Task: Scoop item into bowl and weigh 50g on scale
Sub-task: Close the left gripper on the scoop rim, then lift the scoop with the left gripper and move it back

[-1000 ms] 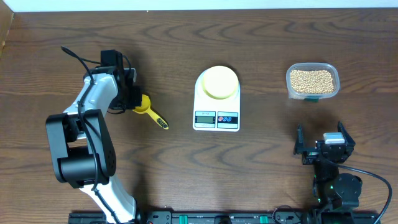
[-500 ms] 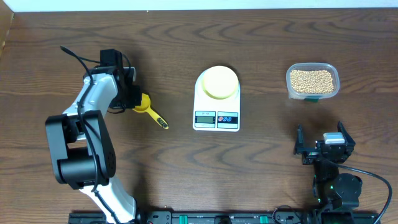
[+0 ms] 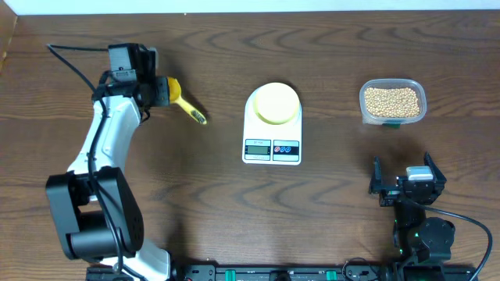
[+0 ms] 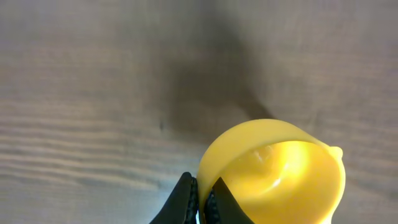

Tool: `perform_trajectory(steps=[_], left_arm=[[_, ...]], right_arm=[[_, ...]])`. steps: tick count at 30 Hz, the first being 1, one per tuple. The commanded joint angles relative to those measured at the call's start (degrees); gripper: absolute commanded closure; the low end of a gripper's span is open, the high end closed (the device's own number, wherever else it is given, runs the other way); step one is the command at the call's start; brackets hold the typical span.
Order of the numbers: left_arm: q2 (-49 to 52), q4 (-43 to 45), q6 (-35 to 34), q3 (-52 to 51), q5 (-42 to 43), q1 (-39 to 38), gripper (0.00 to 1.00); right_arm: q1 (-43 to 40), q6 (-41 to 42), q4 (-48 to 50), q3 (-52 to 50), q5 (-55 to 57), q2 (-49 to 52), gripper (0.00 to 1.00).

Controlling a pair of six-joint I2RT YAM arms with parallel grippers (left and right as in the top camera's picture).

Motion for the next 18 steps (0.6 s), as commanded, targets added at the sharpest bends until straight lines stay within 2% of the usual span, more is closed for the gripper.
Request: perform_trajectory(steps=[1,5,11,18], left_arm=[[-2.12,2.23,-4.33,1.51,-0.70,0.02,0.92],[-2.21,6.25,-12.37,1.51,-0.09,0.02,0.92],[-2.21,12.52,-21.00,1.51,6.36,0.02,0.92],[-2.21,17.51,-24.98,1.51,9.88,0.02,0.92]], right_arm=[[-0.20,0.63,-0.24,-0.09,0.22,-0.42,0.01],[-0.20,0.63,-0.24,-0.09,0.22,-0.42,0.01],[-0.20,0.63,-0.24,-0.09,0.22,-0.42,0.01],[-0.20,0.61,-0.24,-0.09,0.22,-0.42,0.01]])
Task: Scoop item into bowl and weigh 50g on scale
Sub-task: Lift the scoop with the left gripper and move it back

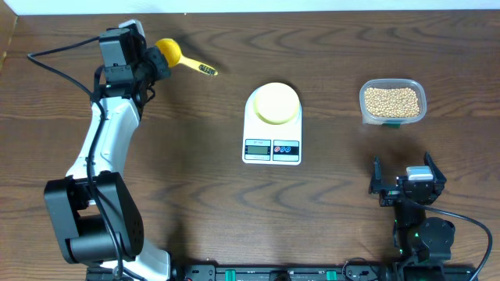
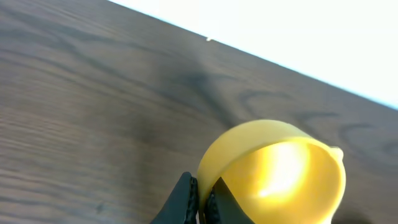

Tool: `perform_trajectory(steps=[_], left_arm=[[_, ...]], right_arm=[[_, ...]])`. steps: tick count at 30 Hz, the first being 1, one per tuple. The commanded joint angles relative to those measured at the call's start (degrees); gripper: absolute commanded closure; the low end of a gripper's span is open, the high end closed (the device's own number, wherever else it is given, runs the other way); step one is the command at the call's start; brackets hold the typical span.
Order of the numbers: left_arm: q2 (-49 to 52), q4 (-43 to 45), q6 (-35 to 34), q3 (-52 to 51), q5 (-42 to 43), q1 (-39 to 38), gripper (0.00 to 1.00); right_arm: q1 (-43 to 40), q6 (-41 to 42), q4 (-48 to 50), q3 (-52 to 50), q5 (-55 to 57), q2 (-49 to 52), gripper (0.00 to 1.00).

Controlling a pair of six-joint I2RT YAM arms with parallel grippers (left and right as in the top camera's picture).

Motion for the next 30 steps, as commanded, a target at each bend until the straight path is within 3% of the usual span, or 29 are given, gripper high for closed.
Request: perform_trajectory(steps=[1,7,30], left_arm=[[-1.14,0.96,-5.70,1.51,2.29,0.02,0.92],[-1.14,4.24,-15.74,1.51,5.25,0.02,0.92],[-1.09,3.85,-18.51,1.49,4.55,0.02,0.92]], right_arm=[[-0.20,0.63,-0.24,-0.09,0.22,-0.42,0.01],[-0.20,0.63,-0.24,-0.09,0.22,-0.42,0.01],[-0.20,0.63,-0.24,-0.09,0.22,-0.42,0.01]])
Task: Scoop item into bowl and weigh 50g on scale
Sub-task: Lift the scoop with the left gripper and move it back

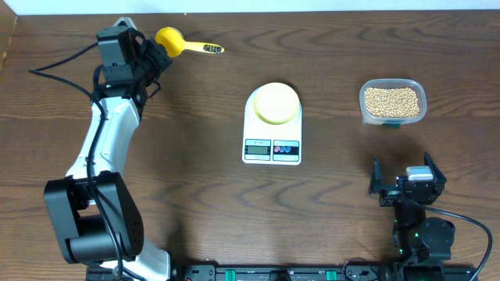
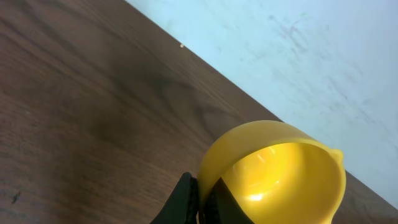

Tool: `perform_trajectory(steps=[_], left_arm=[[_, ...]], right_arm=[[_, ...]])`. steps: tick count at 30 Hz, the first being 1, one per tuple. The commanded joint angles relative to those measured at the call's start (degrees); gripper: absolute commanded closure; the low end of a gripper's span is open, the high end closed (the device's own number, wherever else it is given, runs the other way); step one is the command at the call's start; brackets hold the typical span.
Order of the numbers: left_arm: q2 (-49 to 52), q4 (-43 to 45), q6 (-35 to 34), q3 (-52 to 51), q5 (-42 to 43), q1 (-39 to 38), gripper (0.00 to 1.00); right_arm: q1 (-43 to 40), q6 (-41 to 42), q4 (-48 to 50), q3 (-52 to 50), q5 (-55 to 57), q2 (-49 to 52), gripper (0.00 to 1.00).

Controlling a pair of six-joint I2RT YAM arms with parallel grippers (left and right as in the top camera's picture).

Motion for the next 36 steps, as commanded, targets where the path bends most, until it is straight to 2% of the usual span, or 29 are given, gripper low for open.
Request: perform_trajectory(steps=[1,6,11,36], left_arm=[[-1.09,0.92,-0.50,1.49,-0.13,0.02,0.92],[-1.14,1.18,-0.61,1.49,-0.13,0.02,0.92],[-1.14,1.11,-4.57,1.49,-0.15,-0.02,0.92],[-1.14,1.31,-4.59,1.49,-0.13,-0.02,0.92]], right_arm=[[-0.20,0.63,-0.24,-0.09,0.22,-0.42,0.01],[-0.20,0.63,-0.24,-0.09,0.22,-0.42,0.01],[-0.20,0.63,-0.24,-0.09,0.22,-0.42,0.01],[-0.20,0.61,-0.24,-0.09,0.22,-0.42,0.01]])
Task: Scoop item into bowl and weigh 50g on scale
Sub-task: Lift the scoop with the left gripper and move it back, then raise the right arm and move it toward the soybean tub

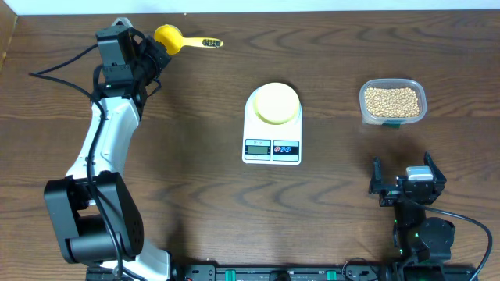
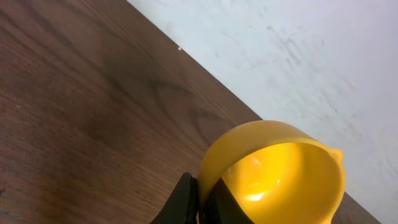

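Note:
My left gripper [image 1: 153,48] is shut on the rim of a yellow scoop [image 1: 168,37] at the table's far left corner. The scoop's handle [image 1: 205,43] points right. In the left wrist view the scoop's empty cup [image 2: 277,177] fills the lower right, with the fingers [image 2: 189,202] pinching its wall. A white scale [image 1: 273,124] with a pale yellow bowl [image 1: 276,102] on it stands mid-table. A clear tub of soybeans [image 1: 392,101] sits at the right. My right gripper [image 1: 406,185] rests near the front right; its jaws are unclear.
The table's back edge [image 2: 186,53] runs just behind the scoop, with a pale wall beyond it. A black cable [image 1: 62,58] loops from the left arm towards the left edge.
The scoop's handle has swung slightly further toward the table's back edge. The left gripper still holds the cup at the same corner. The right arm has not moved.
The left gripper held the scoop low beside the scale's left, handle pointing to the front right. Then it was further back with the handle swung level. By now it sits at the far left corner, still holding the empty scoop.

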Tool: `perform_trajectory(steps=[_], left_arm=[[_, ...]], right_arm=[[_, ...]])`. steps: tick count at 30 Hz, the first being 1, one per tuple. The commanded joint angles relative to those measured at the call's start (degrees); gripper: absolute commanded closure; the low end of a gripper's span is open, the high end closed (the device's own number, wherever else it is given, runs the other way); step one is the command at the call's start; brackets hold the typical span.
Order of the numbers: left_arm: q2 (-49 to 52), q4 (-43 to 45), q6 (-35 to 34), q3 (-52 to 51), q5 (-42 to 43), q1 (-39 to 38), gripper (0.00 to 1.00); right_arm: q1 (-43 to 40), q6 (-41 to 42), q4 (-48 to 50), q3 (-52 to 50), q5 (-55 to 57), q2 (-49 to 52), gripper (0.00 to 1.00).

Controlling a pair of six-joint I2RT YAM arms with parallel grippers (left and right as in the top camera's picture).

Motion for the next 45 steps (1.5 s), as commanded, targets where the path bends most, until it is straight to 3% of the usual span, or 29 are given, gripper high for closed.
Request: perform_trajectory(steps=[1,30,36,45], left_arm=[[-1.14,0.31,-0.26,1.49,-0.17,-0.02,0.92],[-1.14,4.15,-2.21,1.49,-0.15,-0.02,0.92],[-1.14,4.15,-2.23,1.49,-0.17,-0.02,0.93],[-1.14,4.17,-2.23,1.49,-0.17,-0.02,0.92]], right_arm=[[-0.20,0.63,-0.24,-0.09,0.22,-0.42,0.01],[-0.20,0.61,-0.31,-0.09,-1.66,-0.42,0.01],[-0.15,0.66,4.11,-0.09,-0.90,-0.42,0.01],[-0.20,22.71,6.86,-0.09,1.77,-0.42,0.01]])
